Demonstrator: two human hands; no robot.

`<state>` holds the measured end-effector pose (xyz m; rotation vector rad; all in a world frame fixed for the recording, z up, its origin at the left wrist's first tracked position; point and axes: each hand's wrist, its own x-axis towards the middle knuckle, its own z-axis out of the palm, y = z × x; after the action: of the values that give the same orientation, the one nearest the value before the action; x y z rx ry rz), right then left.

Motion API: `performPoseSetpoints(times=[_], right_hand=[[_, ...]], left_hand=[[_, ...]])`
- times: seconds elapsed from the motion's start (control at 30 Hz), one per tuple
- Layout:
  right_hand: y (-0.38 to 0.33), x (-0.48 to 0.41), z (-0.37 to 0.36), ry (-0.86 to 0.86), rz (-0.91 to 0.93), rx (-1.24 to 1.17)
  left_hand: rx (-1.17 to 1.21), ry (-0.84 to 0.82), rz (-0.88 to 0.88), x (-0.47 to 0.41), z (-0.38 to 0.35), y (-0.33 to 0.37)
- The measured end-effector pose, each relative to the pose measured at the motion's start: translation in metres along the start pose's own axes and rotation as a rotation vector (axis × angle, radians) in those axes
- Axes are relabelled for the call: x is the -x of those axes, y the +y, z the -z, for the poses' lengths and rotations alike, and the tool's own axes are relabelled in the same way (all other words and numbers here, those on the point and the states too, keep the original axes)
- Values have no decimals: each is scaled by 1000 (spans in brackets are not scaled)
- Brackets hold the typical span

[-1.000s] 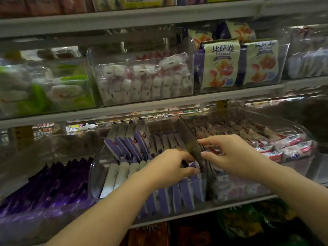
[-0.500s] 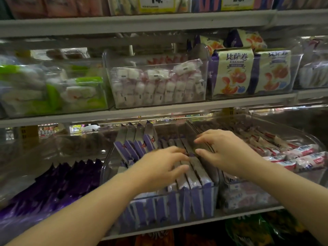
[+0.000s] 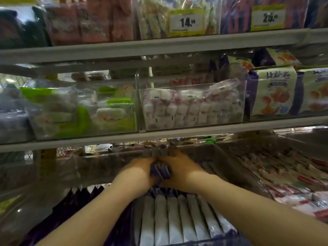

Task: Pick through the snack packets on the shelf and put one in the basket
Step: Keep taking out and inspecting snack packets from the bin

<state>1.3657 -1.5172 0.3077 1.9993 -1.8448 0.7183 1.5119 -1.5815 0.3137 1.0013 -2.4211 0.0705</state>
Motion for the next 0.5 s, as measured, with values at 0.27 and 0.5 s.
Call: performPoseSetpoints(times=[0.27,0.5], right_hand=[[15,-2,13,113,19,-68],[31,5,27,129,-6,-151]], left_hand=[[-124,-13,-28,-21,-2,21],[-153,66,-41,-23,-16,39]])
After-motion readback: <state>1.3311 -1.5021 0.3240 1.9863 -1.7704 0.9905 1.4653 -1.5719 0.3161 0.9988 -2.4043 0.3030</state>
